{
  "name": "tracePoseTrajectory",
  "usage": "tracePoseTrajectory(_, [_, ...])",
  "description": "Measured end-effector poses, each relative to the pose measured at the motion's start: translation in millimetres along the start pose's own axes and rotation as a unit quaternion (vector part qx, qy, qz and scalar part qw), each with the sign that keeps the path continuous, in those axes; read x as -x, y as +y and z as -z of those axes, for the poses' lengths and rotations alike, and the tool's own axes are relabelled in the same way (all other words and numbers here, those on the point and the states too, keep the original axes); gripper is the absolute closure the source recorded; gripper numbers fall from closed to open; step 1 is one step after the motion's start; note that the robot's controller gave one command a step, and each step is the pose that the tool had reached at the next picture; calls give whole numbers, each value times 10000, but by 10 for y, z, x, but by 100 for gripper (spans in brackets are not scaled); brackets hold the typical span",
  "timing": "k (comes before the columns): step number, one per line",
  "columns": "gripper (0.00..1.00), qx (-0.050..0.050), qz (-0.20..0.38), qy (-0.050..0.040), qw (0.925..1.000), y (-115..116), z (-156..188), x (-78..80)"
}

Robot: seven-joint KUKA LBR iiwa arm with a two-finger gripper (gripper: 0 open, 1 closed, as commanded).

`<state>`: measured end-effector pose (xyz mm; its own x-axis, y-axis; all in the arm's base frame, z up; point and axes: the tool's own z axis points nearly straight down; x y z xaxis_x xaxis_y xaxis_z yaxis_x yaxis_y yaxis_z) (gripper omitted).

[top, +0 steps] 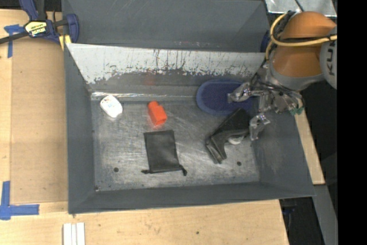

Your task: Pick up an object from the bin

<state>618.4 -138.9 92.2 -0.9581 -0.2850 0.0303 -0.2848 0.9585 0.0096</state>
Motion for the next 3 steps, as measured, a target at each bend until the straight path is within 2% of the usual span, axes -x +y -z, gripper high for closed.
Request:
tracePoseTrajectory(1, [100,-20,11,-13,10000,-7,10,-5])
tracePoseTrajectory(2, [100,-64,-49,-176,9998,40,988,-185])
tracePoseTrajectory(3, [100,-82,1320,-165,9911,-79,1701,-231])
